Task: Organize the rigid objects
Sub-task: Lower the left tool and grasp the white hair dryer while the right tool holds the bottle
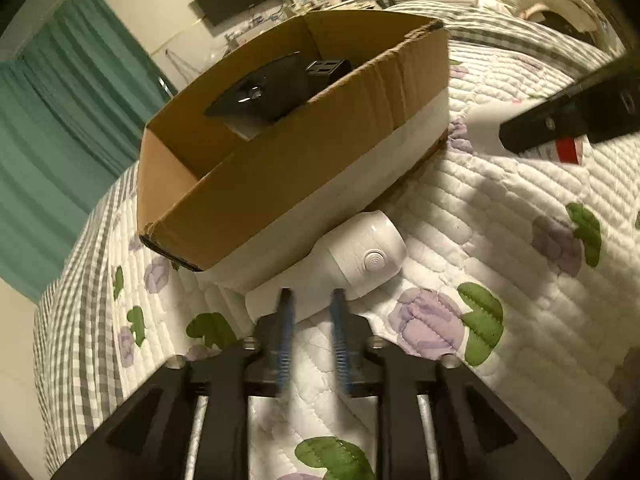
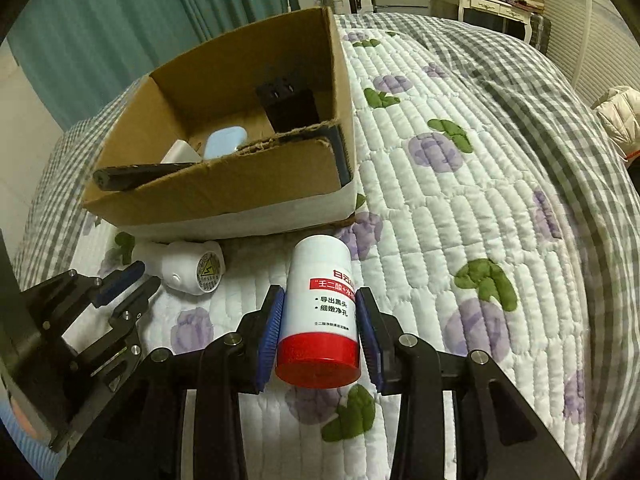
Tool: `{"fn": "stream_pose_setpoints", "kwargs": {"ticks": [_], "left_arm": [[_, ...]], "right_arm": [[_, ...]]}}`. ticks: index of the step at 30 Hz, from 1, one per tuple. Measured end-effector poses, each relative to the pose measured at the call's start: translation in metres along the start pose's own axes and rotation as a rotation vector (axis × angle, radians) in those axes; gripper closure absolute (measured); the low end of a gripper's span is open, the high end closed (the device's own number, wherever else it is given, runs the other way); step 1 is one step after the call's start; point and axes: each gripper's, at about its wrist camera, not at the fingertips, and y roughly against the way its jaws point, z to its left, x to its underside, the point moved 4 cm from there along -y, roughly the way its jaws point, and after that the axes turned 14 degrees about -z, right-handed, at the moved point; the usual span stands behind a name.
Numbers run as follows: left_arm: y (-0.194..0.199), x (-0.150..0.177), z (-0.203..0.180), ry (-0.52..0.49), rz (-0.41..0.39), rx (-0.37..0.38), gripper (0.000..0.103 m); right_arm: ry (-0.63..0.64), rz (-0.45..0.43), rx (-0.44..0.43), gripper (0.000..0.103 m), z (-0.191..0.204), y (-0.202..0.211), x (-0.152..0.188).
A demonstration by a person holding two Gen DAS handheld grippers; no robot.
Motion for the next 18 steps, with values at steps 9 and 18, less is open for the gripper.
{"fn": "stream_pose_setpoints", "kwargs": {"ticks": [9, 18], "left_arm": [[-0.002, -0.008, -0.035, -0.175, -0.047, -0.013, 0.037], [-0.014, -0.005, -0.039, -0.156, -0.078, -0.027, 0.041]], "right_arm": [[-0.049, 0.018, 0.006, 0.067, -0.009, -0.013, 0.004], [-0.065, 0.022, -0.003, 0.067, -0.009, -0.023, 0.004]]}}
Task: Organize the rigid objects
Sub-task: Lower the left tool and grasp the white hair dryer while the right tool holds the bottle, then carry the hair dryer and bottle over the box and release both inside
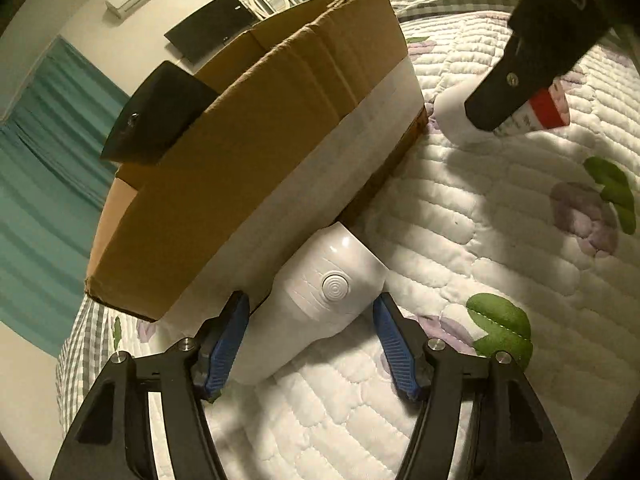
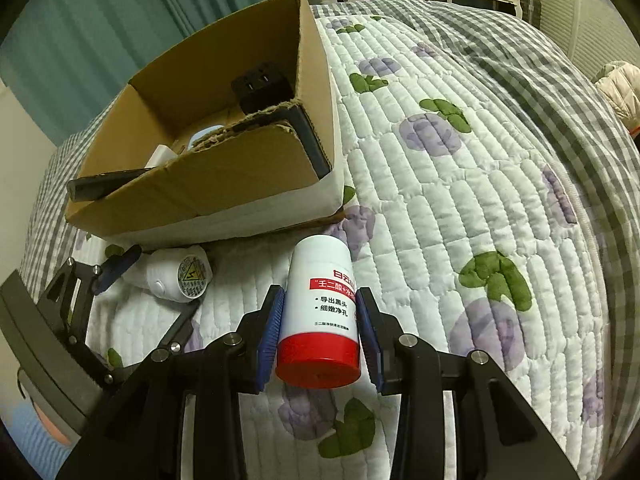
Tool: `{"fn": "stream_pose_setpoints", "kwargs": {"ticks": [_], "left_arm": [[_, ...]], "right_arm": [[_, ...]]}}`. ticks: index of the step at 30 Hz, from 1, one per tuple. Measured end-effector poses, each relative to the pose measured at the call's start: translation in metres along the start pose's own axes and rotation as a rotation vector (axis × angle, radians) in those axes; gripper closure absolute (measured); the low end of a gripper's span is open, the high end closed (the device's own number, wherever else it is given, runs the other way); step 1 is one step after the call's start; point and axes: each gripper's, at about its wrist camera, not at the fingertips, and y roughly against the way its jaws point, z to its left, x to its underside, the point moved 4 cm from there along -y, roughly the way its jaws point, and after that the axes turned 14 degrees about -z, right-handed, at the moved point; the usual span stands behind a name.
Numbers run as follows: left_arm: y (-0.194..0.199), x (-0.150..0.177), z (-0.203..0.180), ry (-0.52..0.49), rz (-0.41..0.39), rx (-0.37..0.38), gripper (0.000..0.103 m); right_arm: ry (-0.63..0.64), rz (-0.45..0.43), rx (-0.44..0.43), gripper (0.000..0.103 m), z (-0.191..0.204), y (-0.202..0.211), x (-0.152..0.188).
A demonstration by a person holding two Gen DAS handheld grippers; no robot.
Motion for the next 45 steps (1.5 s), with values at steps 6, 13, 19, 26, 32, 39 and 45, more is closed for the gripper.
{"fn": "stream_pose_setpoints", "kwargs": {"ticks": [6, 13, 19, 26, 32, 39, 45], "left_arm": [[0.013, -0.008, -0.01, -0.074, -0.026, 0.007, 0.054], [0.03, -0.015, 0.006, 0.001, -0.038, 0.026, 0.055], [0.065, -0.036, 0.017, 0.099, -0.096, 0.042, 0.055], [0.096, -0.063, 0.05, 0.403, -0.132, 0.037, 0.055], [0.105, -0.073, 0.087, 0.554, -0.142, 0.007, 0.056], [0.116, -0.106, 0.124, 0.603, -0.214, -0.031, 0.056], [0.094, -0.121, 0.153, 0.649, -0.207, -0.075, 0.056]], "right_arm": [[0.004, 0.002, -0.005, 0.067, 0.003, 0.001, 0.002], [-0.018, -0.017, -0.006, 0.067, -0.004, 0.013, -0.003], [-0.035, -0.033, -0.011, 0.067, -0.009, 0.022, -0.009], [-0.016, -0.075, -0.014, 0.067, -0.009, 0.04, -0.02], [0.074, -0.168, -0.035, 0.067, 0.013, 0.075, -0.046], [0.138, -0.245, -0.082, 0.067, 0.044, 0.103, -0.081], [0.206, -0.286, -0.106, 0.067, 0.064, 0.105, -0.114]]}}
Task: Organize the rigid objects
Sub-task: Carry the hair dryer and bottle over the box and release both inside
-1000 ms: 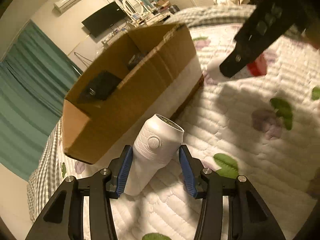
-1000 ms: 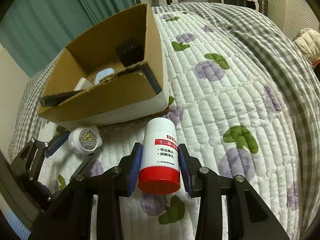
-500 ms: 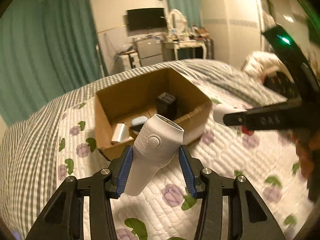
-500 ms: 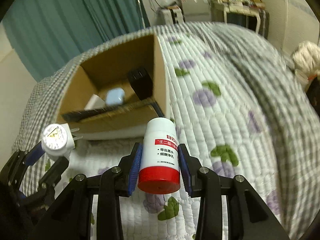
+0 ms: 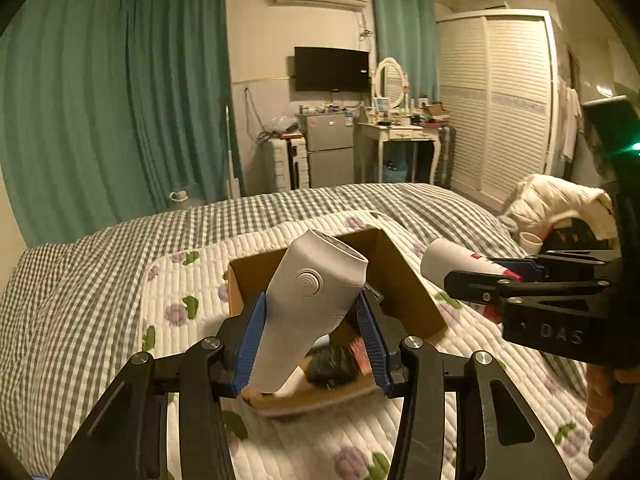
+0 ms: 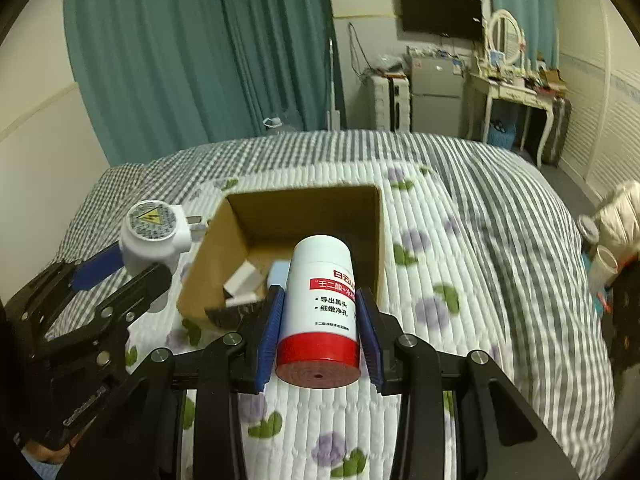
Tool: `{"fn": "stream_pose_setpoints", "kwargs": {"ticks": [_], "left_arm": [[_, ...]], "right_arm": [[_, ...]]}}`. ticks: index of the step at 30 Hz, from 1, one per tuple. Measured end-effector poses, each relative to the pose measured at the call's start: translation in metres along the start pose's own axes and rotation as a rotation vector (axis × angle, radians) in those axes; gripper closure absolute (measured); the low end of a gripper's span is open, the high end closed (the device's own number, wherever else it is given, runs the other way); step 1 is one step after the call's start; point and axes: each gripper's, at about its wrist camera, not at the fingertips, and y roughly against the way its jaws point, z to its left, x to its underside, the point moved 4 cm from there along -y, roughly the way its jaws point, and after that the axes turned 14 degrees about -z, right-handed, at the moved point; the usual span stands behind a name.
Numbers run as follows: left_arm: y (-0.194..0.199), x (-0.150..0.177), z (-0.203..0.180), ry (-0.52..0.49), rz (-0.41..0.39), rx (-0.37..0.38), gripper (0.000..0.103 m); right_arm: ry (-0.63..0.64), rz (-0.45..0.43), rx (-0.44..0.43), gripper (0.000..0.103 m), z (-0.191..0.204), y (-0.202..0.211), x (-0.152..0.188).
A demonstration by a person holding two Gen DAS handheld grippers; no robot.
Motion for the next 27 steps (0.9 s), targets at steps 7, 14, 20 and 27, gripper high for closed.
{"fn": "stream_pose_setpoints", "kwargs": {"ticks": [7, 14, 20, 27], "left_arm": [[-0.059, 0.003, 0.022, 0.069, 0.077, -0.025, 0.056], [-0.106, 0.029, 0.039, 0.114, 0.157, -0.046, 0.055], [-0.12, 0.043, 0.038, 0.102, 0.158, -0.055, 0.055], [-0.125, 0.036, 0.041, 0.085, 0.14, -0.086, 0.05]], "right_arm": [[0.043, -0.013, -0.012, 0.067, 0.003, -0.038, -0.031], [0.075, 0.005, -0.018, 0.067, 0.005, -0.082, -0.034], [0.083, 0.047, -0.026, 0.067, 0.005, -0.112, -0.015], [0.078, 0.065, -0.03, 0.067, 0.005, -0.128, -0.002]]}}
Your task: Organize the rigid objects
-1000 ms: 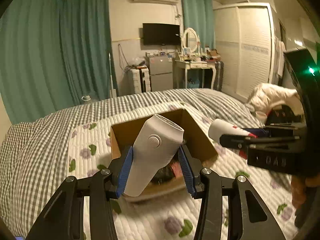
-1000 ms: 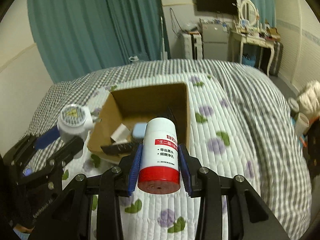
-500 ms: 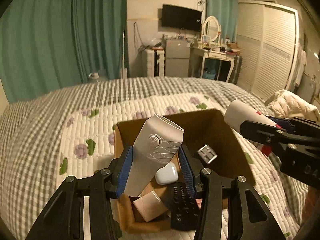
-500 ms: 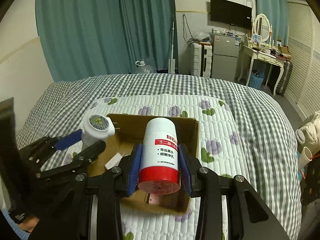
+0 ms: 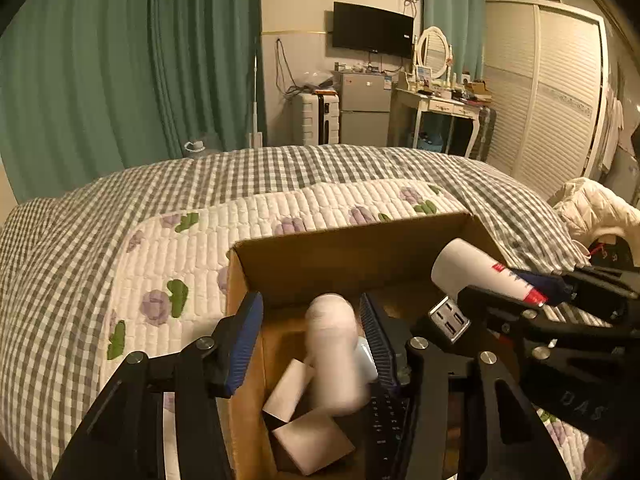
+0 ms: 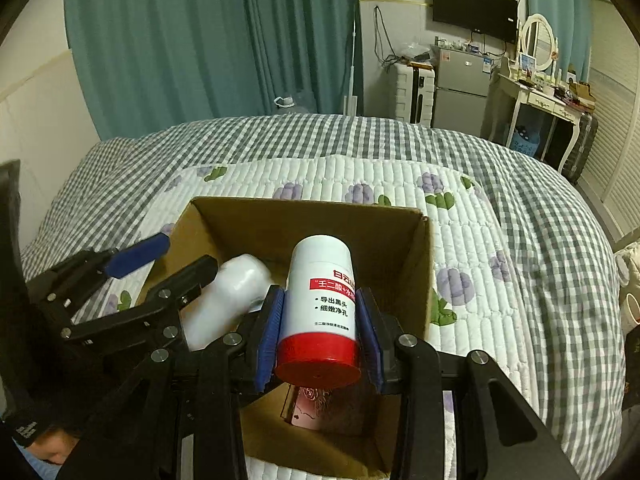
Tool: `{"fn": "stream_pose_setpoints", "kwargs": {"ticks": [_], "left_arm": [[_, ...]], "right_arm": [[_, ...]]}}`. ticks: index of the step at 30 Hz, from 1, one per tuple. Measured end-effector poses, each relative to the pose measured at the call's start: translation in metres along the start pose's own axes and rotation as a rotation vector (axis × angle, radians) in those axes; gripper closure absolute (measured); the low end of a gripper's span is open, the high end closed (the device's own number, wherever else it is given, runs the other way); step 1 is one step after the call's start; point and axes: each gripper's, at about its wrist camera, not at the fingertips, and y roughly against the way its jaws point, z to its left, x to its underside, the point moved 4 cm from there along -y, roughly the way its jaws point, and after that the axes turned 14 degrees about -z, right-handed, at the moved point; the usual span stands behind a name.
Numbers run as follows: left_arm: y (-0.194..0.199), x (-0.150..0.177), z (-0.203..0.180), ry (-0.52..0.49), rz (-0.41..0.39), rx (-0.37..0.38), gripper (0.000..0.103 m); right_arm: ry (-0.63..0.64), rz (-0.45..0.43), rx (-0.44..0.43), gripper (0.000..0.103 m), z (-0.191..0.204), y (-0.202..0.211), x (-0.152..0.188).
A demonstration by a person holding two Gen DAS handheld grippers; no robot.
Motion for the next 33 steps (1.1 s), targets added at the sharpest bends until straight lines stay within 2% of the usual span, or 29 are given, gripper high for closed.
{"fn": "stream_pose_setpoints", "kwargs": {"ticks": [12, 13, 14, 15, 16, 20, 23, 28, 33], "left_arm": [[0.012, -0.007, 0.026, 0.034, -0.006, -0.045, 0.05], [0.013, -0.007, 0.026, 0.033, -0.005, -0.048, 0.05], [0.016, -0.008, 0.027, 0.033, -0.006, -0.049, 0.05], [0.018, -0.01, 0.027, 0.034, -0.006, -0.049, 0.05], [0.022, -0.011, 0.027, 0.034, -0.005, -0.051, 0.05], [0.047, -0.025, 0.025, 0.032, -0.021, -0.051, 0.05], [0.08, -0.045, 0.021, 0.031, -0.056, -0.052, 0.05], [0.14, -0.078, 0.011, 0.015, -0.135, -0.05, 0.05], [0.199, -0.101, 0.001, 0.003, -0.199, -0.035, 0.05]], "right_arm": [[-0.036, 0.021, -0.02, 0.067, 0.009, -0.035, 0.004], [-0.046, 0.015, -0.019, 0.063, 0.008, -0.036, 0.003], [-0.062, 0.012, -0.019, 0.045, 0.007, -0.035, 0.001], [-0.079, 0.002, -0.015, 0.037, 0.005, -0.032, -0.001], [-0.091, -0.01, -0.015, 0.037, 0.004, -0.028, -0.005], [-0.057, -0.036, 0.031, 0.037, 0.001, 0.003, -0.025], [-0.056, -0.077, 0.049, 0.037, -0.003, 0.041, -0.047], [-0.036, -0.163, 0.083, 0.037, 0.002, 0.123, -0.082], [0.023, -0.23, 0.114, 0.037, 0.016, 0.195, -0.097]]}}
